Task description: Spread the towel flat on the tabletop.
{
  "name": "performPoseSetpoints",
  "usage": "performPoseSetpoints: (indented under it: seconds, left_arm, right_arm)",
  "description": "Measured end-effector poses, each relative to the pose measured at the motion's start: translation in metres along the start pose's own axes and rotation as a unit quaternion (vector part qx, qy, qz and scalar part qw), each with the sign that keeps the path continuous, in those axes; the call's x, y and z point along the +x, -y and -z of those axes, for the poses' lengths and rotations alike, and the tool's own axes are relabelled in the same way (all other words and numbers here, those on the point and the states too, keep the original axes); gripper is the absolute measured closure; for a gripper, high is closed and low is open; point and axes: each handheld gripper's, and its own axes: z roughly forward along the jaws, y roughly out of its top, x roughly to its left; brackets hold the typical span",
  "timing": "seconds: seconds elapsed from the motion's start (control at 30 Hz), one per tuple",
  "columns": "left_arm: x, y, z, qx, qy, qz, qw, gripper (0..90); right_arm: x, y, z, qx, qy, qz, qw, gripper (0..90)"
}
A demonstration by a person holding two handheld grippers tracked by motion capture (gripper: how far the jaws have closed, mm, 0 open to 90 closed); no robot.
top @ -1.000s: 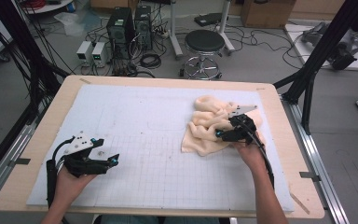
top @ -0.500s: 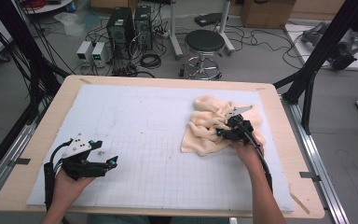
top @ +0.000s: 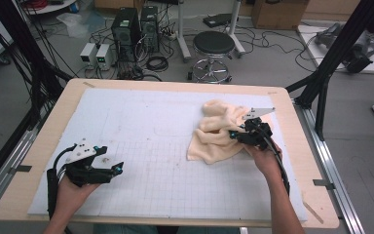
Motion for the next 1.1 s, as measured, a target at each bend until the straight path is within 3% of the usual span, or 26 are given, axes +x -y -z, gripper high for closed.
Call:
performPoseSetpoints:
  seconds: [0.2,0.27,0.43,0.77,0.93,1.1]
  left_arm:
    - [-0.001,0.001,0.002,-0.005,-0.001,0.002,1.0000,17.0]
    - [0.000,0.001,0.003,-0.006,-0.004,0.004,1.0000,16.9]
    - [-0.001,0.001,0.003,-0.006,0.001,0.007,1.0000,17.0]
    - [0.000,0.000,0.004,-0.010,0.002,0.004,0.9999,17.0]
    - [0.000,-0.001,0.006,-0.016,0.000,0.005,0.9999,17.0]
    - [-0.002,-0.002,0.009,-0.024,0.002,0.003,0.9997,17.4]
  right_arm:
    - [0.018,-0.020,0.003,-0.001,-0.020,0.026,0.9994,72.4]
    - [0.030,-0.031,0.000,0.000,-0.033,0.047,0.9984,72.4]
    - [0.049,-0.047,-0.004,-0.012,-0.054,0.070,0.9960,72.1]
    - [0.068,-0.073,-0.003,-0.029,-0.091,0.080,0.9922,72.1]
    - [0.080,-0.093,0.004,-0.046,-0.114,0.092,0.9882,72.1]
    - [0.102,-0.115,0.008,-0.059,-0.139,0.112,0.9822,72.0]
